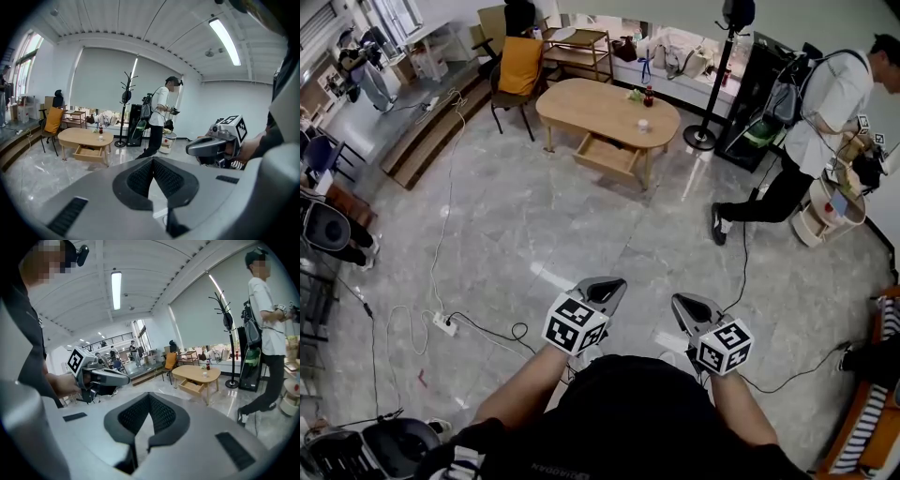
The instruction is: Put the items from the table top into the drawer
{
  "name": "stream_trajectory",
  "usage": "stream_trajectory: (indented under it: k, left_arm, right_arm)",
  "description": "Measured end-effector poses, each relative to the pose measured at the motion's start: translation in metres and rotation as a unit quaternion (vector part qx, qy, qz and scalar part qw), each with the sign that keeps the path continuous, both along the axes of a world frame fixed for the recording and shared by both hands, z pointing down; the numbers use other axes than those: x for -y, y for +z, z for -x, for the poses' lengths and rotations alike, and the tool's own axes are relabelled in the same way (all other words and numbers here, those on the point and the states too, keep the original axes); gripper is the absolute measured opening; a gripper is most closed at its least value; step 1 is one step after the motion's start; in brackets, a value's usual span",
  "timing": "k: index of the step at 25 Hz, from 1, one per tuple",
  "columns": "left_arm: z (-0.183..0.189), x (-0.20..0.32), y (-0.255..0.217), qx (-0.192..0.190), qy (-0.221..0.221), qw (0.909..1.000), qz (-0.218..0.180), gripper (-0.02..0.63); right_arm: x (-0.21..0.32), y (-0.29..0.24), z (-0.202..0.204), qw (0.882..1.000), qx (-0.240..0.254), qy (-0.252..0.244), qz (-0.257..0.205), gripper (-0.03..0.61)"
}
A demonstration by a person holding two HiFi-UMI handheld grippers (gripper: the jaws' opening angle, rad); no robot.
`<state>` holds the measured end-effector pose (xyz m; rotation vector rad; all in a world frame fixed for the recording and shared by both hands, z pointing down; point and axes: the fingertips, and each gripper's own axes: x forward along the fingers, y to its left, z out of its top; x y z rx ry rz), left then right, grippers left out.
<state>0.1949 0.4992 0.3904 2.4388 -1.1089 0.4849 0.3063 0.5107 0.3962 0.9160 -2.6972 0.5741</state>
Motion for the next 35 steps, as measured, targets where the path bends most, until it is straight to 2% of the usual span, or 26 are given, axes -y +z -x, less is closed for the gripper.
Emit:
stream_trajectory:
  k: [9, 13, 16, 24, 29, 35]
  left_arm:
    - [0.012, 0.0, 0.004, -0.002, 0.001, 1.0, -0.001, 0.005]
    - [0.022, -0.003, 0.01, -0.002, 0.009, 0.9999, 0.01, 0.005]
    - [0.035, -0.007, 0.012, -0.003, 0.011, 0.9998, 0.016, 0.005]
    - [0.11, -0.024, 0.027, 0.0, -0.004, 0.9996, 0.028, 0.005]
    - [0.153, -0.022, 0.041, -0.001, -0.031, 0.9986, 0.042, 0.005]
    - [0.186, 0.007, 0.044, -0.015, -0.074, 0.9962, 0.043, 0.005]
  right_arm:
    - [-0.002, 0.004, 0.013, 1.0, -0.002, -0.003, 0.0, 0.002]
    - [-0.001, 0.002, 0.029, 1.0, 0.007, -0.006, 0.006, 0.003]
    - [-0.001, 0.005, 0.046, 1.0, -0.007, -0.007, 0.01, 0.005]
    - [-0.008, 0.015, 0.113, 1.0, -0.017, -0.013, 0.019, 0.005]
    - [-0.008, 0.03, 0.153, 0.998, -0.025, -0.044, 0.038, 0.005]
    - [0.031, 0.026, 0.184, 0.997, -0.024, -0.066, 0.027, 0.005]
